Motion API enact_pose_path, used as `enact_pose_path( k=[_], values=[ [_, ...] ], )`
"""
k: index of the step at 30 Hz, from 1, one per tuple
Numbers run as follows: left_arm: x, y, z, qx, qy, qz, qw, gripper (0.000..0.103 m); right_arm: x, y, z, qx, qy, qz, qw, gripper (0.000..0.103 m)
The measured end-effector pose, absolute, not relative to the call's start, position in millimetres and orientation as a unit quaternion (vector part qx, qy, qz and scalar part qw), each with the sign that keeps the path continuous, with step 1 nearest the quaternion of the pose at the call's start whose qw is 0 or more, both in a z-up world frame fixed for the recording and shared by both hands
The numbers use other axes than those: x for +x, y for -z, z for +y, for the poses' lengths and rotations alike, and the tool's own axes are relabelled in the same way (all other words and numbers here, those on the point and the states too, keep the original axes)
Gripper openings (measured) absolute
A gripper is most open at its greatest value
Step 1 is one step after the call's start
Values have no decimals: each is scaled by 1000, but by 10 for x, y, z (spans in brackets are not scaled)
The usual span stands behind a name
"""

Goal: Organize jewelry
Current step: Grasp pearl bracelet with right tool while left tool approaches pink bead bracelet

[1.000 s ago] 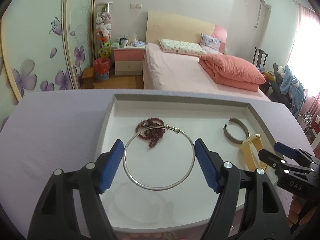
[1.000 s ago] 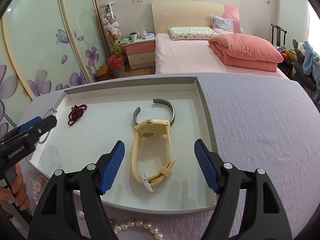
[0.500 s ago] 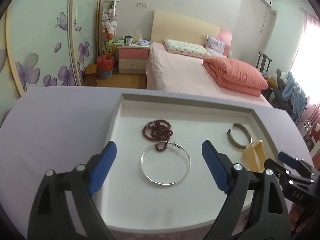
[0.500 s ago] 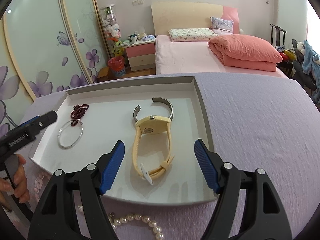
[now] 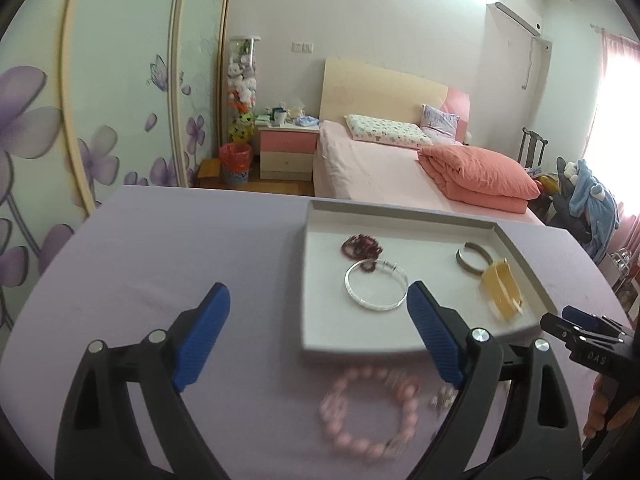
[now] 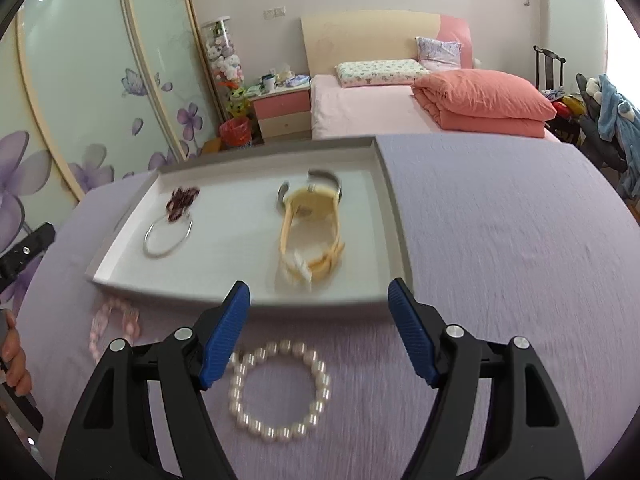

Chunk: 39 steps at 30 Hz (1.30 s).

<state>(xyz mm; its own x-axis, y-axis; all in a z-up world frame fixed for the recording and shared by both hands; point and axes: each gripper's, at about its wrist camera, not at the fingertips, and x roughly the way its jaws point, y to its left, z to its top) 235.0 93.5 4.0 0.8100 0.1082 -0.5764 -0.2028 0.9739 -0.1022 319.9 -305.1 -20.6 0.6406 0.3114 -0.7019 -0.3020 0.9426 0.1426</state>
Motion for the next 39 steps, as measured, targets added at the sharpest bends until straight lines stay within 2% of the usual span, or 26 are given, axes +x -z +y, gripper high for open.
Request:
enact_pose_path(
  k=[4, 14, 17, 39],
  values=[
    [2081, 14, 948, -73, -88, 297, 948, 89, 3052, 328, -3077, 5, -168, 403, 900, 63],
    [1838, 230, 908, -79, -85, 316, 942, 90, 2891, 514, -3025, -14, -162, 423, 891, 38],
    [1818, 263, 912, -80, -82, 319, 941, 90, 2904, 547, -2987, -26, -159, 427, 890, 33],
    [1896, 345, 834, -70, -77, 331, 938, 90, 2947, 582, -2953, -56, -143, 427, 891, 30]
  ],
)
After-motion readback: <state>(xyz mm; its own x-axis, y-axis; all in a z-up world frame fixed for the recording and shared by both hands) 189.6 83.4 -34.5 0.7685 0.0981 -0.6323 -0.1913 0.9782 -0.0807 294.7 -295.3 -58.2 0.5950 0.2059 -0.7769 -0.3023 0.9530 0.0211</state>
